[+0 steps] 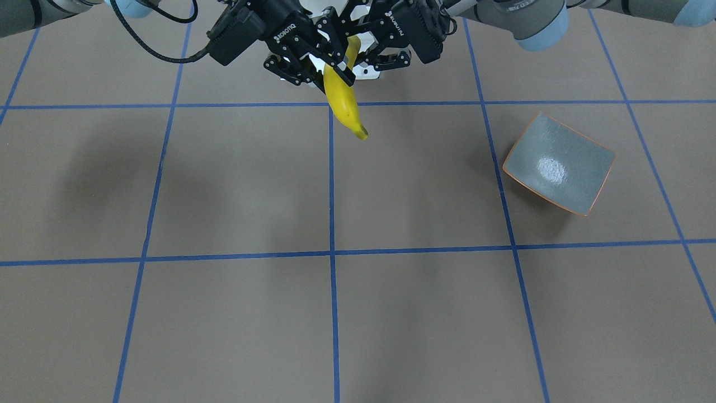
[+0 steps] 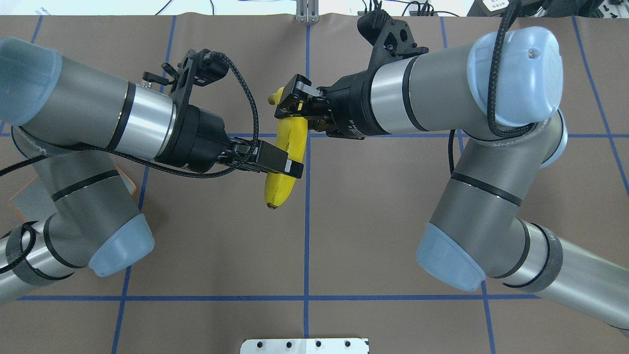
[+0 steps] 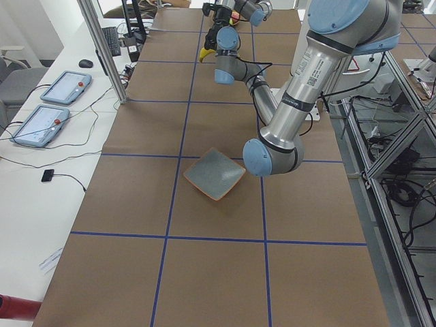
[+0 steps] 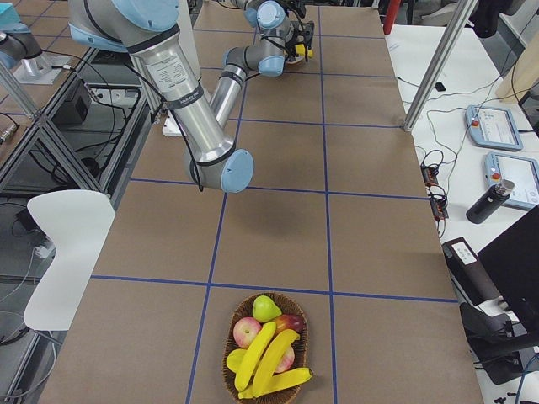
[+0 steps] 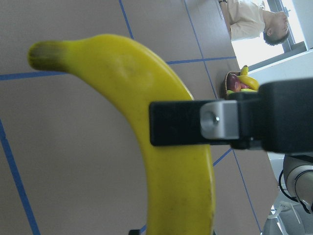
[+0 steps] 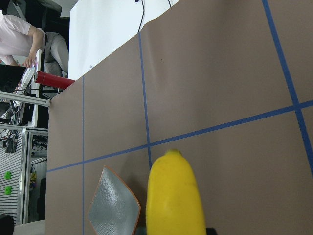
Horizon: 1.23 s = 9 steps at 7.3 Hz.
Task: Transfer all bananas from basket to plate
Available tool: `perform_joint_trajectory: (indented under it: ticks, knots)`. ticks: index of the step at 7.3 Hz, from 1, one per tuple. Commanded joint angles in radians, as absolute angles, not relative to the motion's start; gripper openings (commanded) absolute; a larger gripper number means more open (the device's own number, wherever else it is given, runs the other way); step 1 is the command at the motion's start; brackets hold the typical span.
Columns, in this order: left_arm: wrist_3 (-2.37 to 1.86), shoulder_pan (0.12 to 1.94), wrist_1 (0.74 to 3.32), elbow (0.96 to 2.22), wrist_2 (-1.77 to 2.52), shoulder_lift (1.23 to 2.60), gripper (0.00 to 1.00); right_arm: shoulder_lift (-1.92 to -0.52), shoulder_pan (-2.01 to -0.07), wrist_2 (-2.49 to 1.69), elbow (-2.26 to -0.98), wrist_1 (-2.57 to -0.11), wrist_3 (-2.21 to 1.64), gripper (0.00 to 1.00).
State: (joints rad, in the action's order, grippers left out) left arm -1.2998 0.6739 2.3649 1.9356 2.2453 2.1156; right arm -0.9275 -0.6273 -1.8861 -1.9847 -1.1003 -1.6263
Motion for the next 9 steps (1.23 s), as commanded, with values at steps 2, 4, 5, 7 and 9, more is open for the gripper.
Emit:
perform_joint_trajectory:
  ticks: [2,4,5,7,9]
  knots:
    - [-1.298,0.673,2.373,1.939,2.246,2.094,0.00,-0.930,-0.647,-1.853,-1.997,-1.089,-1.609,1.00]
    - [-1.296,0.681,2.372,1.948,2.246,2.004,0.00,-0.959,-0.698,-1.862,-1.996,-1.104,-1.606,1.00]
    - [-1.293,0.687,2.372,1.983,2.243,1.906,0.00,-1.013,-0.724,-1.870,-1.994,-1.104,-1.597,1.00]
    - [-1.284,0.736,2.375,2.026,2.241,1.737,0.00,-1.090,-0.794,-1.929,-1.993,-1.179,-1.459,1.00]
    - [-1.194,0.758,2.381,2.026,2.241,1.582,0.00,-1.155,-0.886,-1.991,-1.988,-1.322,-1.227,1.00]
